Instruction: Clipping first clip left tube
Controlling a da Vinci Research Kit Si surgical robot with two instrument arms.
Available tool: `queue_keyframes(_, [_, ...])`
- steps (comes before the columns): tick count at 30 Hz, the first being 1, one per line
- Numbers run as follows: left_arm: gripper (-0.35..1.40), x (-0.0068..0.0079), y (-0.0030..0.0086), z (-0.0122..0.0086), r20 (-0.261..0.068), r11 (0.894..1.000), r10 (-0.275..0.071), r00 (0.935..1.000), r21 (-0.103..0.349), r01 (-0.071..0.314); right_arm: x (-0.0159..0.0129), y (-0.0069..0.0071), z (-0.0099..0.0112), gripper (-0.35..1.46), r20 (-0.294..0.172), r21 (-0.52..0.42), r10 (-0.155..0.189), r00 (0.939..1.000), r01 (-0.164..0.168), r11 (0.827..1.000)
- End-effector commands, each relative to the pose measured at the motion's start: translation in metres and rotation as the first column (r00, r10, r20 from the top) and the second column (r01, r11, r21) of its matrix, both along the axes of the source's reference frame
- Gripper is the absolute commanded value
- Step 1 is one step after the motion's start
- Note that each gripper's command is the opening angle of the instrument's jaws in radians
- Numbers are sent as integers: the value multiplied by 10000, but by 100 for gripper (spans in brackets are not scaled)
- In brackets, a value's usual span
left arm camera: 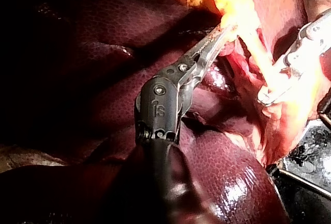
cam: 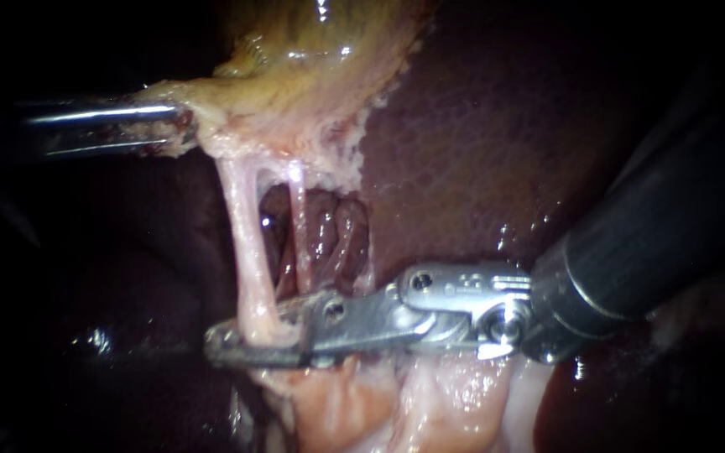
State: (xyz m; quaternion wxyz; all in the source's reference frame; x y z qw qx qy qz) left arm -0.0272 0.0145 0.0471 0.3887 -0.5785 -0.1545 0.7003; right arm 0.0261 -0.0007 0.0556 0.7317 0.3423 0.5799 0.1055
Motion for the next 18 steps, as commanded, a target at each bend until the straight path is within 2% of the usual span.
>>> queue_keyframes(1, [-35, 0, 0, 0, -6, 10000, -6, 10000, 2, 6, 0, 0, 1, -35, 60, 48, -21, 10000, 21, 10000])
queue_keyframes(5, [-35, 0, 0, 0, -6, 10000, -6, 10000, 2, 6, -1, 2, 3, -35, 357, 245, -326, 9988, 317, 9992])
queue_keyframes(7, [-35, 0, 0, 0, -6, 10000, -6, 10000, 2, 6, -1, 2, 4, -35, 361, 248, -376, 9986, 367, 9990])
queue_keyframes(18, [-35, -1, 0, 0, -9, 10000, -11, 10000, 2, 11, -2, 5, 8, -35, 323, 245, -433, 9985, 425, 9988])
